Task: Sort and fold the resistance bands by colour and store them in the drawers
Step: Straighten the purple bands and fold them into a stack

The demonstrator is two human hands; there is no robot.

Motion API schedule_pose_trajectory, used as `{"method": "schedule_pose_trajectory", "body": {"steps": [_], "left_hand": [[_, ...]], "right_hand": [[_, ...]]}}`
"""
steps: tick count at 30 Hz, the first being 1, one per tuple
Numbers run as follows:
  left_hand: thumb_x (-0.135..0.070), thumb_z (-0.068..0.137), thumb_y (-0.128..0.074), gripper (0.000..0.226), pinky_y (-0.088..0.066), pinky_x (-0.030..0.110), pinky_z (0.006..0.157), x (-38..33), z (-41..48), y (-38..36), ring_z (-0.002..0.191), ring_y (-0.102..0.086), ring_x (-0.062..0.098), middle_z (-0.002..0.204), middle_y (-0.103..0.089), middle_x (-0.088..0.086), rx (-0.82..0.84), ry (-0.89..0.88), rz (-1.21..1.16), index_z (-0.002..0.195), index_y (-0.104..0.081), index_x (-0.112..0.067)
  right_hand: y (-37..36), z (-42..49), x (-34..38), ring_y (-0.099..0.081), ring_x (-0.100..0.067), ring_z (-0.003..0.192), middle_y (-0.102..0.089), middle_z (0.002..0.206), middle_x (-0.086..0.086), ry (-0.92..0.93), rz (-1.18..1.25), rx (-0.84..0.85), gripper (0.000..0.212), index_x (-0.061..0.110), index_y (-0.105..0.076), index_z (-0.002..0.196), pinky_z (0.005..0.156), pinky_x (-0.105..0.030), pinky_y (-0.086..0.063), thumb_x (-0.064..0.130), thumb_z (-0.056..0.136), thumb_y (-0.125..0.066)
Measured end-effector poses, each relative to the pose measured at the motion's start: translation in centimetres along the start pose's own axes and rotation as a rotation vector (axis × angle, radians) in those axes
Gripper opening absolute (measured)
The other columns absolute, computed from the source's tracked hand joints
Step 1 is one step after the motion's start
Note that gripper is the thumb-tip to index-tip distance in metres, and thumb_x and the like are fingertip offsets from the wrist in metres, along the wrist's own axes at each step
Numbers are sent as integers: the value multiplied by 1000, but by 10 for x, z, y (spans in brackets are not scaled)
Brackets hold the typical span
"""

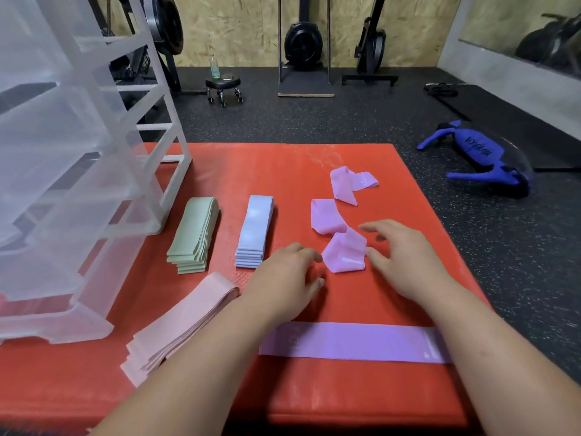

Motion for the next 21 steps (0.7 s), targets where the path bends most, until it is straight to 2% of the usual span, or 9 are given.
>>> {"method": "schedule_pose_trajectory", "body": {"steps": [2,3,7,12,16,19,21], "left_hand": [[-42,95,-67,41,-53,42,95,0,0,-1,118,-59,21,123,-59,-8,2,6,6,134,-62,-33],[-42,95,-67,40,-53,43,95,1,0,-1,118,-59,21,123,-59,-8,3,6,10,134,-62,-33],[-41,94,-68,38,-52,43,95,4,3,-3,115,-59,22,120,-60,-6,16,5,29,131,-63,-32],[-41,95,-67,37,-51,39,94,8,7,-3,113,-58,21,118,-60,-7,22,-10,26,130,-64,-31],[-41,95,-69,37,-54,39,91,7,9,1,104,-64,17,116,-59,-9,0,-10,-23,130,-64,-33],[-38,94,-71,35,-55,39,88,5,9,9,95,-66,14,116,-60,-11,-68,-14,-112,128,-65,-33],[-36,94,-73,35,-55,38,89,2,9,17,94,-66,10,116,-62,-12,-157,-22,-194,128,-66,-32]], "right_hand": [[-8,5,-1,-56,-23,127,-59,146,8,-19,-62,38,53,27,-58,144,106,-41,-47,25,92,-69],[-13,7,-1,-54,-24,128,-58,146,8,-26,-68,66,54,27,-56,145,106,-40,-46,29,93,-70],[-31,10,-2,-57,-21,115,-68,125,13,-54,-173,134,42,35,-67,131,92,-40,-51,45,91,-72],[-31,12,-4,-58,-23,102,-69,105,10,-71,-181,20,16,35,-75,104,82,-41,-51,40,88,-76],[-8,14,1,-66,-18,87,-70,92,12,-40,-43,-76,5,37,-76,93,77,-39,-54,36,88,-77],[25,12,19,-67,-2,79,-74,86,19,5,189,-169,14,37,-77,91,76,-25,-53,24,87,-80],[44,8,29,-69,-3,77,-76,84,20,8,343,-216,16,33,-78,92,75,-23,-53,19,86,-82]]}}
Point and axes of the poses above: each hand's wrist, its own z-axis towards the middle knuckle, its own y-axis out of the back of the hand, x = y × z, the point moved 5 cm from there along z, towards the middle knuckle
